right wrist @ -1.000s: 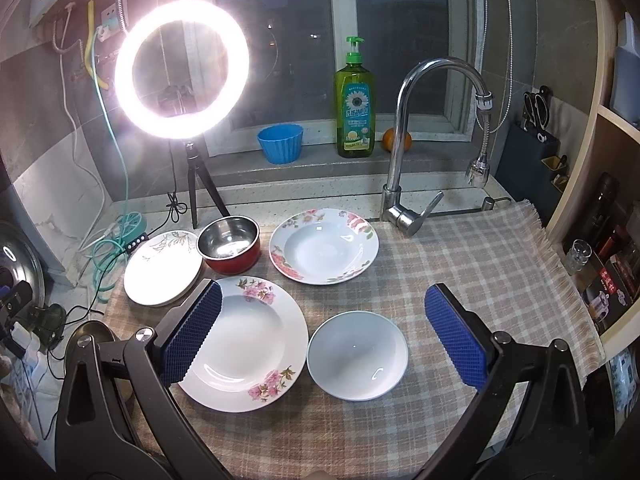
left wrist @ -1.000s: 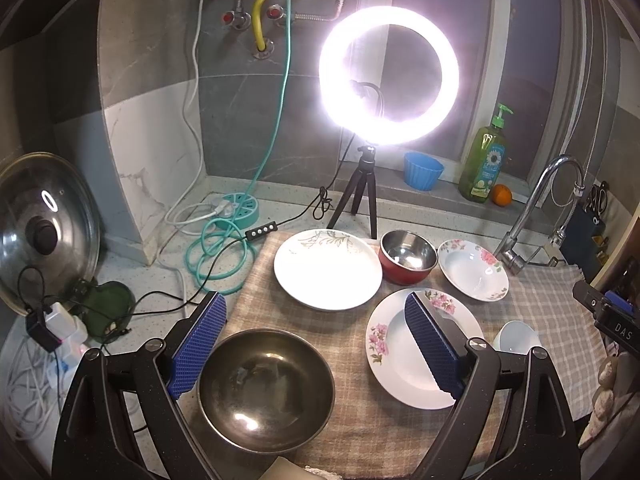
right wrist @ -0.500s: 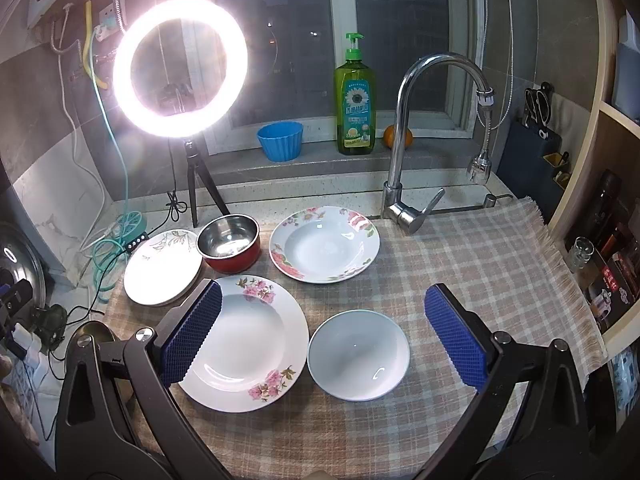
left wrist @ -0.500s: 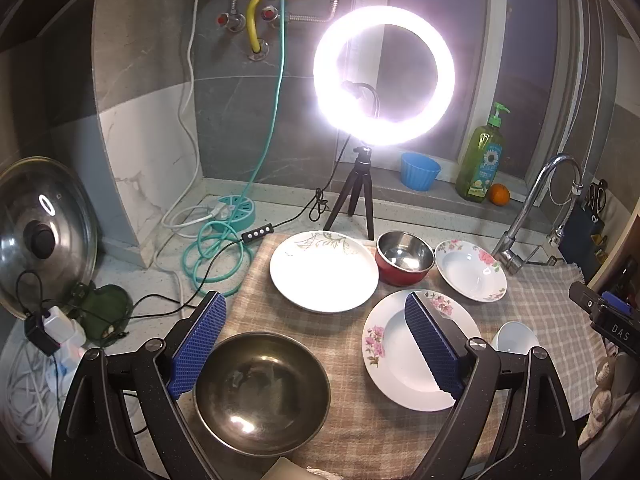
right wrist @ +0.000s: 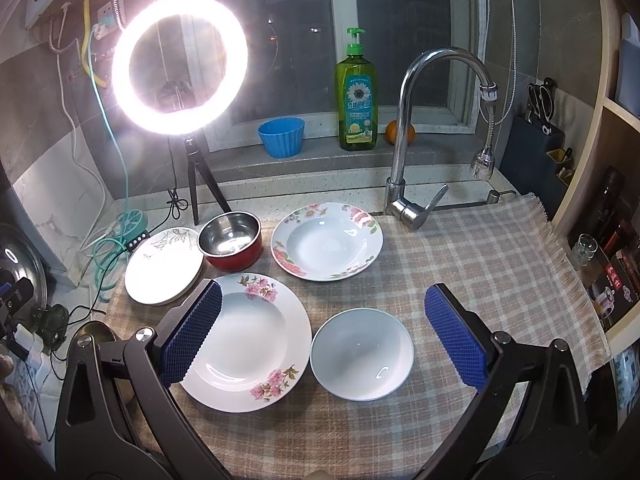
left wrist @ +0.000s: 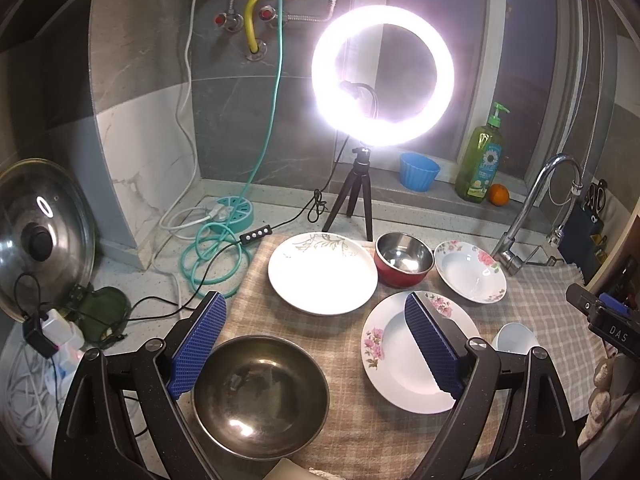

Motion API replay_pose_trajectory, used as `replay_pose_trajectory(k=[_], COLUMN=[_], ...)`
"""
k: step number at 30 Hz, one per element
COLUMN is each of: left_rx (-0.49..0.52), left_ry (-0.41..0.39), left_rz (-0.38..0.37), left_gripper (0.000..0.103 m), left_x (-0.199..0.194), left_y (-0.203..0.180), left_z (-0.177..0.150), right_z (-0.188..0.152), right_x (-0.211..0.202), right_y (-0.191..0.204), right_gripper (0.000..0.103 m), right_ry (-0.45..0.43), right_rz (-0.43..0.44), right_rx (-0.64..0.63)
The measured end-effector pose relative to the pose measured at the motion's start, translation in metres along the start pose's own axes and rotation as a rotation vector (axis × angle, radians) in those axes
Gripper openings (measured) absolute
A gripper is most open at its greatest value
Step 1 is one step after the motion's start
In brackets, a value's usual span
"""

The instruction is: Organize plates and bowls

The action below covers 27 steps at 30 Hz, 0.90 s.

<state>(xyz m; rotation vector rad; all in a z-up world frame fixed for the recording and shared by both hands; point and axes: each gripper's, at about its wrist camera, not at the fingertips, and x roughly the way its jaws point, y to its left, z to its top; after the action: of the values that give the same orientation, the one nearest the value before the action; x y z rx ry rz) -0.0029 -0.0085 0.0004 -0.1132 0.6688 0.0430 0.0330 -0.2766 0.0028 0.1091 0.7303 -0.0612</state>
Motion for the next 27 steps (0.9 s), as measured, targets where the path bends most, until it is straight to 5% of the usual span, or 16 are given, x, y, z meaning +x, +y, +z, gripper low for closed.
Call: replay_pose_trajectory(k=[27], left_rx=[0.035], left_ry=[0.024], left_rz=[-0.037], left_gripper=[0.091], left_x=[0.008], left_y=[-0.006], left_z=[-0.004], right_z=[-0.002], right_x=[0.015], right_y=[-0.013], right_gripper=[0.103], right_ry=[0.062], right_rz=[0.04], right_rx=[0.006])
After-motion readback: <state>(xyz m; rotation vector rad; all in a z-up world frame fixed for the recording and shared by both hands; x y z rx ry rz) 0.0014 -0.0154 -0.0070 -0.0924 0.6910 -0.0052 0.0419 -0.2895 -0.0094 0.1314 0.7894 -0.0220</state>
